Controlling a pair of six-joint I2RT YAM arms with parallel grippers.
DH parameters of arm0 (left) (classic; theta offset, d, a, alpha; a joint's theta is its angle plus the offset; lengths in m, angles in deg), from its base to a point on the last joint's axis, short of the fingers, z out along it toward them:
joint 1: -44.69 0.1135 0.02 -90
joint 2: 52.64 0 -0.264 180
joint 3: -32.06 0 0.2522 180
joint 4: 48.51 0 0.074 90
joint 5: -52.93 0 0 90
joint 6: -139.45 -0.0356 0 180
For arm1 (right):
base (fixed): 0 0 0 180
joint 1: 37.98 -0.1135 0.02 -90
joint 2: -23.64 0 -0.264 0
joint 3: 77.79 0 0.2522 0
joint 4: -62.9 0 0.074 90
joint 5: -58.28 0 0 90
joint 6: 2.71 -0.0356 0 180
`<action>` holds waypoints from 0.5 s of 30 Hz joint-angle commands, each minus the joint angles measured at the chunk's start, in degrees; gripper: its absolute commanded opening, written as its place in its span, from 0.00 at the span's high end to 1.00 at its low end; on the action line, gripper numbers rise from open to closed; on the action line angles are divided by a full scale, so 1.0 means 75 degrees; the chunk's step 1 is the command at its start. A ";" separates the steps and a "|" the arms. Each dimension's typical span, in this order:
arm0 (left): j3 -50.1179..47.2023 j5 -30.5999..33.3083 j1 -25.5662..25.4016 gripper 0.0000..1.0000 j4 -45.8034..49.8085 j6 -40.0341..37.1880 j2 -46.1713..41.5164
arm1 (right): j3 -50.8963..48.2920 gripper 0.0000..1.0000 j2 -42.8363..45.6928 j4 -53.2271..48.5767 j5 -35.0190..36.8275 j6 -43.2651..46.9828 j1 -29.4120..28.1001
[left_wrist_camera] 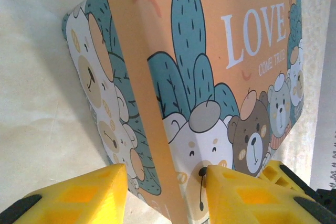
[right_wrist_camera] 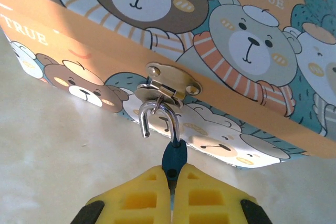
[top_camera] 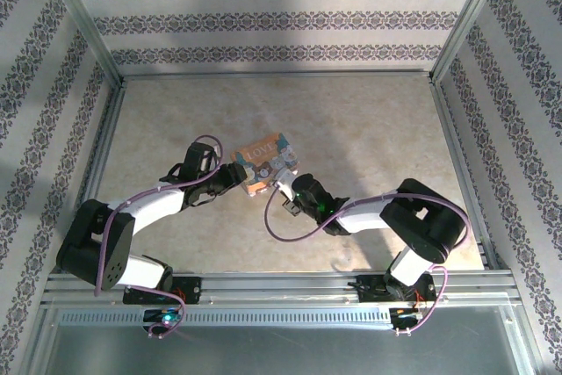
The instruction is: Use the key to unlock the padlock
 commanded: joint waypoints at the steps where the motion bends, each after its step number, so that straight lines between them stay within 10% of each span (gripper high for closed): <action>1: -0.0217 -0.0100 -0.0124 0.57 -0.0213 0.0224 0.0089 | 0.0002 1.00 0.0356 0.0334 -0.1047 -0.1305 0.0199; 15: -0.0351 -0.0149 -0.0371 0.57 -0.0967 0.0558 0.0648 | -0.0327 1.00 0.0076 0.2068 -0.2502 -0.4501 0.0782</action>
